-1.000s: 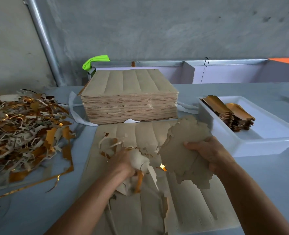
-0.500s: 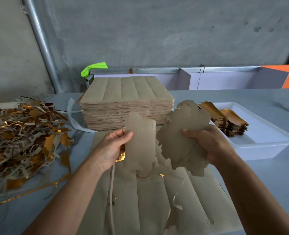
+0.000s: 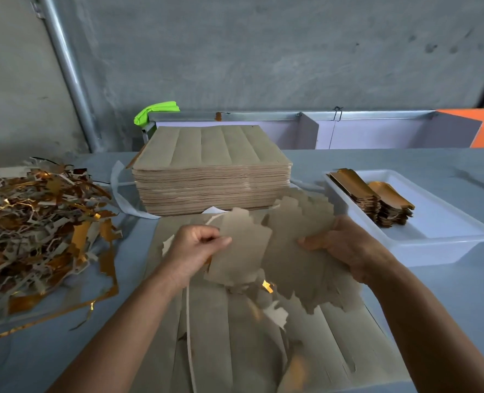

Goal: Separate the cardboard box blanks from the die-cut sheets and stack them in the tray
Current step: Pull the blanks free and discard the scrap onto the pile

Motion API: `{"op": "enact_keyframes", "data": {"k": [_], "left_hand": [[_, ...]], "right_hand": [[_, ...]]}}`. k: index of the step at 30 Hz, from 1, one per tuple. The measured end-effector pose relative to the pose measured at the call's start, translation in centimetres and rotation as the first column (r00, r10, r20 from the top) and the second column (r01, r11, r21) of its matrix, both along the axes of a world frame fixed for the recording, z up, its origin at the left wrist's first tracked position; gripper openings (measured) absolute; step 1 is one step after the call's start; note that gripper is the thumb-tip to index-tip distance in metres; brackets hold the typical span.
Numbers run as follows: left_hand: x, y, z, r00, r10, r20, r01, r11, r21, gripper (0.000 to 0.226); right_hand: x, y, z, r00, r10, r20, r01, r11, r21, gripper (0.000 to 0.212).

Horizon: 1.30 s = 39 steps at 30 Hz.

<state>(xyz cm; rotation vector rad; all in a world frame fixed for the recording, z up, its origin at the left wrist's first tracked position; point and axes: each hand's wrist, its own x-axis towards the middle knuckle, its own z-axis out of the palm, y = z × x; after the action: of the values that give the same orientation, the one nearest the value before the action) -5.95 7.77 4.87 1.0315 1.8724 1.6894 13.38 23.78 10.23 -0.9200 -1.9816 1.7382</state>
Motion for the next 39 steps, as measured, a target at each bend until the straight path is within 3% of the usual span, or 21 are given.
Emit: {"op": "enact_keyframes", "data": {"k": [4, 10, 14, 18, 20, 23, 25, 29, 33, 39], "left_hand": [[-1.0, -0.8, 0.1, 0.94, 0.022, 0.341, -0.068, 0.99, 0.124, 0.008], [-1.7, -1.7, 0.2, 0.881, 0.072, 0.468, -0.181, 0.964, 0.193, 0.004], [-1.9, -1.9, 0.5, 0.85, 0.017, 0.526, -0.164, 0.958, 0.233, 0.018], [0.3, -0.8, 0.6, 0.839, -0.171, 0.517, 0.048, 0.969, 0.242, 0.012], [1.7, 0.3, 0.4, 0.855, -0.17, 0.49, 0.068, 0.973, 0.219, 0.011], [3.0, 1.6, -0.1, 0.901, 0.01, 0.433, -0.09, 0.982, 0.164, 0.004], [3.4, 2.2, -0.4, 0.924, 0.124, 0.363, -0.194, 0.968, 0.162, 0.013], [4.4, 2.8, -0.7, 0.964, 0.207, 0.165, -0.231, 0.962, 0.145, 0.021], [4.5, 3.0, -0.5, 0.974, 0.198, 0.107, -0.21, 0.97, 0.121, 0.024], [2.1, 0.9, -1.7, 0.937, 0.349, 0.006, -0.349, 0.937, -0.02, 0.028]], "right_hand": [[0.4, 0.8, -0.8, 0.997, -0.054, 0.049, 0.051, 0.997, 0.064, 0.016], [1.6, 1.9, -0.9, 0.992, -0.098, 0.081, 0.1, 0.995, -0.023, 0.02], [1.6, 2.2, -0.9, 0.975, -0.222, 0.019, 0.223, 0.974, -0.035, 0.022], [-0.1, 0.7, -0.5, 0.973, -0.206, -0.107, 0.206, 0.978, -0.015, 0.013], [-1.1, -0.4, -0.4, 0.984, -0.13, -0.123, 0.131, 0.991, -0.007, 0.011], [-1.8, -1.9, -0.5, 0.982, -0.036, -0.185, 0.021, 0.997, -0.08, 0.01], [-1.9, -2.4, -0.9, 0.97, -0.013, -0.243, -0.017, 0.992, -0.122, 0.007], [-1.9, -3.3, -1.7, 0.954, -0.002, -0.299, -0.032, 0.993, -0.11, 0.008], [-2.2, -3.2, -2.2, 0.921, -0.217, -0.324, 0.154, 0.966, -0.208, 0.017], [-1.4, -0.6, -2.5, 0.784, -0.554, -0.279, 0.416, 0.803, -0.427, 0.025]]}}
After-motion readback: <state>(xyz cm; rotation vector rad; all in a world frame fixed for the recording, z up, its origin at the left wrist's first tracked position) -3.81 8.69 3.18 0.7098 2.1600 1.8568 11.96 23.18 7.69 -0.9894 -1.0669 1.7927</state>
